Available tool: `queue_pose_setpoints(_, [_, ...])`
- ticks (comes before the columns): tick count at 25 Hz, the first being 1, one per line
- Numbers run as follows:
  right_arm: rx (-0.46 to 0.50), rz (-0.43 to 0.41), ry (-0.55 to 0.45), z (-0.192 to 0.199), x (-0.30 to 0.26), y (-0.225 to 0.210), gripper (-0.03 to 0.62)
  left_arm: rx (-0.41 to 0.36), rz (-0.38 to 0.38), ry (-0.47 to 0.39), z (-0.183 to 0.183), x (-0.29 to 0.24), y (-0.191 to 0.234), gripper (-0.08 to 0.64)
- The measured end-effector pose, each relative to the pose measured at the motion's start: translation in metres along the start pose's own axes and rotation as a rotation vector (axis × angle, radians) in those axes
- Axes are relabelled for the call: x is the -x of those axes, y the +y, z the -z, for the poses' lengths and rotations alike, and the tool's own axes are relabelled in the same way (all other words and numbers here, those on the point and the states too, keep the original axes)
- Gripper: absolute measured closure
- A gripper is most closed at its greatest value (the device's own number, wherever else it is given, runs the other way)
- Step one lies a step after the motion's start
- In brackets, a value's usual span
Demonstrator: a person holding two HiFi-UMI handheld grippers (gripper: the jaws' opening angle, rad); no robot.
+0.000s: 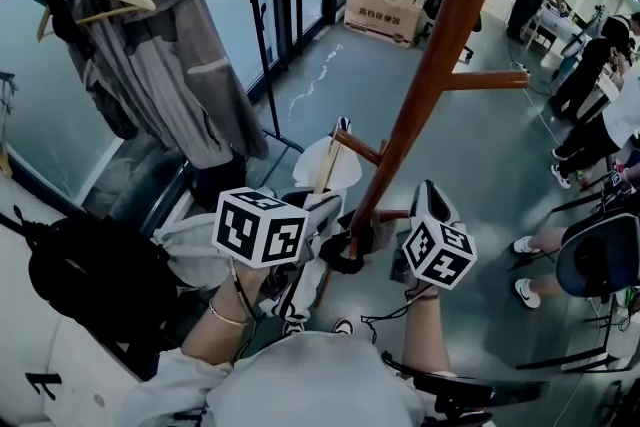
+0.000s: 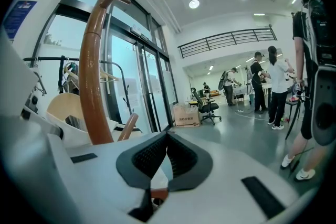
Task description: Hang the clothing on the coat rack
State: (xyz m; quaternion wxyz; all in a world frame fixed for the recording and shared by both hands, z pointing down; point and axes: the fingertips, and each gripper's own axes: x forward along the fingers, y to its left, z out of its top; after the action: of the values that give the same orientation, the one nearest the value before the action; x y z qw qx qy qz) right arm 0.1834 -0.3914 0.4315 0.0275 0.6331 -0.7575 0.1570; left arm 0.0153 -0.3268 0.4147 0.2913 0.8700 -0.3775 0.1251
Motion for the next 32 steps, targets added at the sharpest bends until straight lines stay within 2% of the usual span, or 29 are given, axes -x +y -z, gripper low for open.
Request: queue_pose_setpoints(32, [-0.015, 0.020, 0.032, 0.017, 0.009, -0.007, 0.569, -0.006, 0.021, 0.071, 0.023, -0.018, 0.000, 0.485])
